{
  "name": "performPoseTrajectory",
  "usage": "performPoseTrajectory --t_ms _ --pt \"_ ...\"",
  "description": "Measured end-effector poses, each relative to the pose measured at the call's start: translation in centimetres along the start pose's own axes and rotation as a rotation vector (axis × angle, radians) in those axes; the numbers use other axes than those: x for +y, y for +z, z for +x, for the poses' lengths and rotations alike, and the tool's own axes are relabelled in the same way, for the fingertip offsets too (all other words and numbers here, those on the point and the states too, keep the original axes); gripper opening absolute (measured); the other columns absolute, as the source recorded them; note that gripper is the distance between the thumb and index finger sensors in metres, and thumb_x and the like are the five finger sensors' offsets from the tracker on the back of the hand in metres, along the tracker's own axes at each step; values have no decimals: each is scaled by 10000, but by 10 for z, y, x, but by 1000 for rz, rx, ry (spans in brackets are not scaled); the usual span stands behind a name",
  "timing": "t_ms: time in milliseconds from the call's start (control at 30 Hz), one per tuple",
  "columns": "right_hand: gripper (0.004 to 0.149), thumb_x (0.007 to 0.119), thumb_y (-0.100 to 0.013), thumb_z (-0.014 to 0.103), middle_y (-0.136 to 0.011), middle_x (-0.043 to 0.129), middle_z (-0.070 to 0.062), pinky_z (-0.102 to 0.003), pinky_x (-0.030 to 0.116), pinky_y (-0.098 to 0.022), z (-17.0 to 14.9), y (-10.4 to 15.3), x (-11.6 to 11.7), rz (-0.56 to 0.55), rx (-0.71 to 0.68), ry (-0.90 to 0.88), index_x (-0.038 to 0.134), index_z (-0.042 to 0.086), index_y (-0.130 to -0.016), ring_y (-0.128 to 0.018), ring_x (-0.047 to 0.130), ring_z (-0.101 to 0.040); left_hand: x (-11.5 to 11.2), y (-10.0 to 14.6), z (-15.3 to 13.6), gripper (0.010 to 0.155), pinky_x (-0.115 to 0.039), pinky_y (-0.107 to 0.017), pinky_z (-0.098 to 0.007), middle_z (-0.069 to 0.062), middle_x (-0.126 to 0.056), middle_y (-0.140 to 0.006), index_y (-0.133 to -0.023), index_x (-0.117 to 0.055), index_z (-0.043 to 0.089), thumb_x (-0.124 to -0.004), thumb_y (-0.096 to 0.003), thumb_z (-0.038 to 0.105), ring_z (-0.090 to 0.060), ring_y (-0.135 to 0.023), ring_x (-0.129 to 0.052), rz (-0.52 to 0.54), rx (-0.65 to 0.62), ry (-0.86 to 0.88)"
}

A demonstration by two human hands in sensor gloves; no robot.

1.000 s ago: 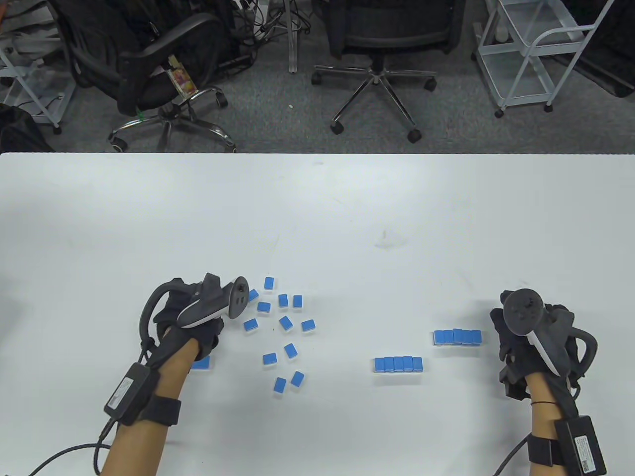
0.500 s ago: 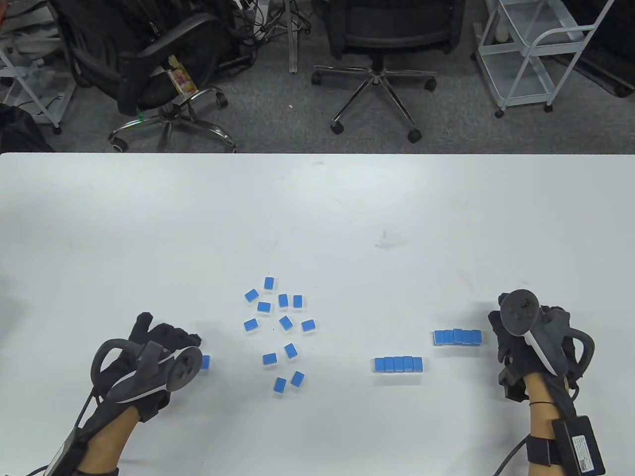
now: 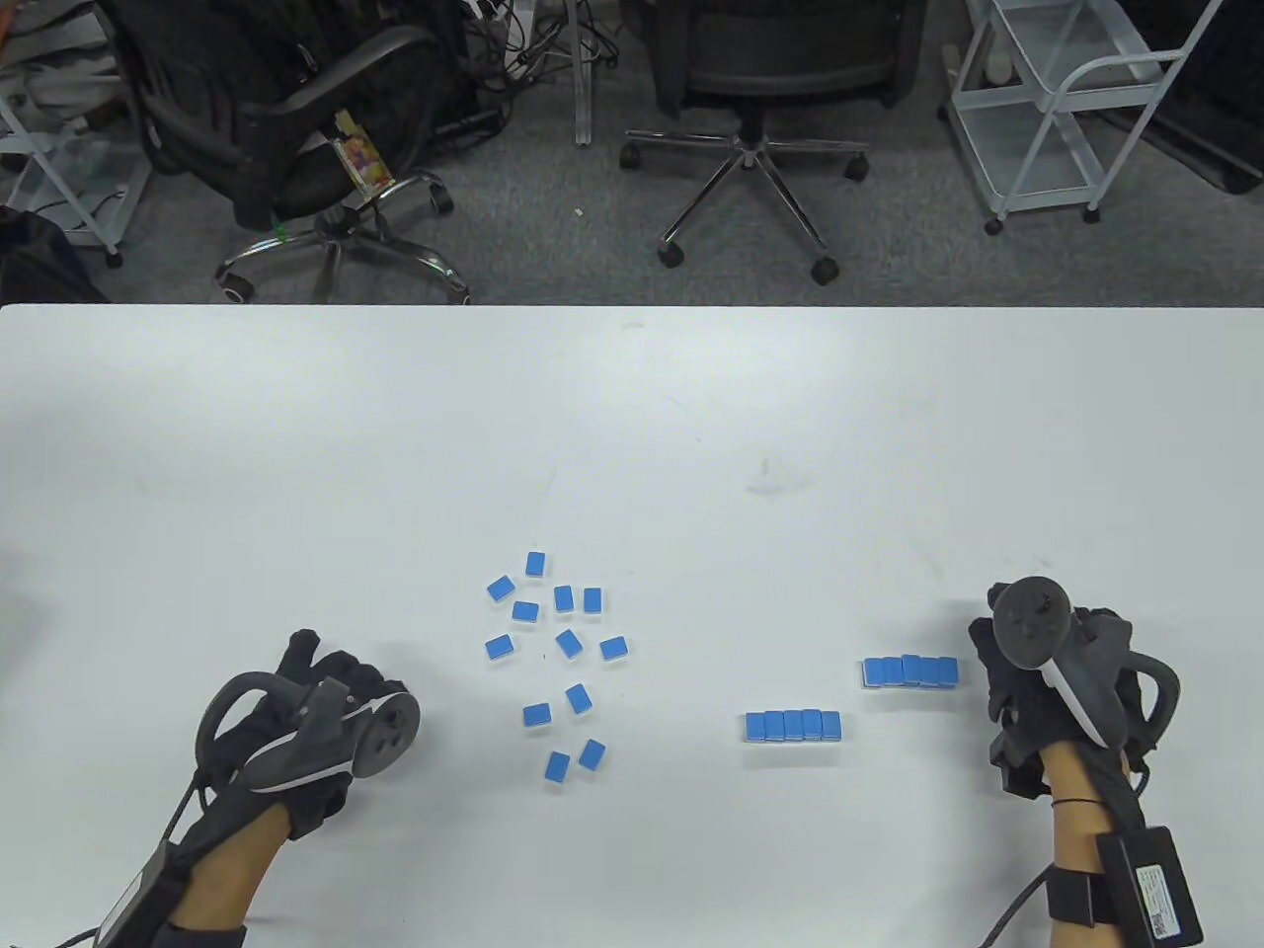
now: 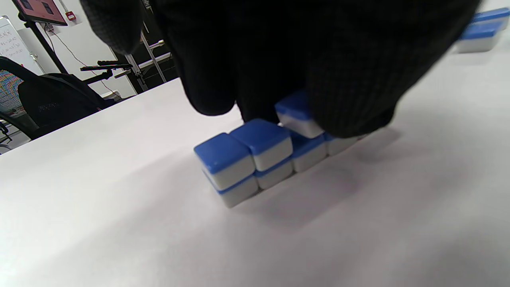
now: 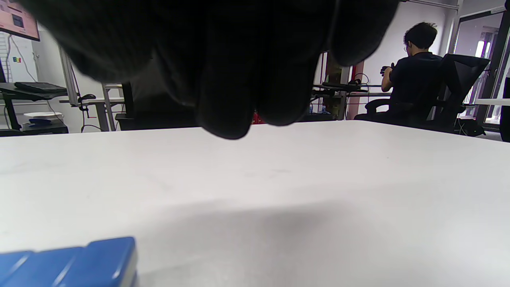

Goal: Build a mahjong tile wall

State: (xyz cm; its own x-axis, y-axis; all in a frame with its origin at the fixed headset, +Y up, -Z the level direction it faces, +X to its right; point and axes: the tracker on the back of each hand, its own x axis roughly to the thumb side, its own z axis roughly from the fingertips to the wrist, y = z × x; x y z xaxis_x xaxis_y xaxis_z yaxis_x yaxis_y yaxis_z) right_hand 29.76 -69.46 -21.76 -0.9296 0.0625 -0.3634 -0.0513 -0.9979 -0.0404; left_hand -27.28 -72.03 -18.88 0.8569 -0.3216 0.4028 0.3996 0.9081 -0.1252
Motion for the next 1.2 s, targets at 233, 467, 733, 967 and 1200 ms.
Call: performPoseTrajectory --t_ms 233,467,733,967,1200 --pt "531 777 -333 470 -764 975 13 -606 571 -745 0 0 0 1 -7 -9 798 256 -819 -805 902 -275 1 0 1 570 -524 -830 -591 139 -893 -968 -936 -804 402 -936 -386 472 -194 -984 -855 -3 3 -13" --pt "531 777 -334 470 -763 976 13 -605 571 -746 1 0 1 9 -13 -6 799 256 -819 -805 902 -275 2 1 0 551 -527 -830 -588 140 -898 -960 -927 -811 403 -932 -392 461 -194 -980 -857 1 18 -18" --pt "531 777 -333 470 -764 976 12 -607 571 -745 1 0 1 14 -13 -5 800 256 -818 -804 903 -276 2 0 -2 568 -518 -831 -591 127 -885 -976 -946 -796 395 -924 -396 464 -205 -986 -848 -4 27 -9" --pt "532 776 -334 470 -764 976 12 -606 569 -746 0 0 0 12 -6 -11 799 254 -819 -804 902 -277 18 4 -6 644 -401 -853 -617 115 -743 -1090 -1032 -656 443 -844 -424 537 -244 -1060 -729 94 24 115" --pt "530 776 -334 470 -763 976 12 -606 570 -746 0 0 -1 8 -5 -12 800 256 -818 -805 902 -278 40 -25 27 639 -397 -862 -606 154 -731 -1104 -1027 -602 527 -845 -437 488 -228 -1075 -721 100 -51 -73"
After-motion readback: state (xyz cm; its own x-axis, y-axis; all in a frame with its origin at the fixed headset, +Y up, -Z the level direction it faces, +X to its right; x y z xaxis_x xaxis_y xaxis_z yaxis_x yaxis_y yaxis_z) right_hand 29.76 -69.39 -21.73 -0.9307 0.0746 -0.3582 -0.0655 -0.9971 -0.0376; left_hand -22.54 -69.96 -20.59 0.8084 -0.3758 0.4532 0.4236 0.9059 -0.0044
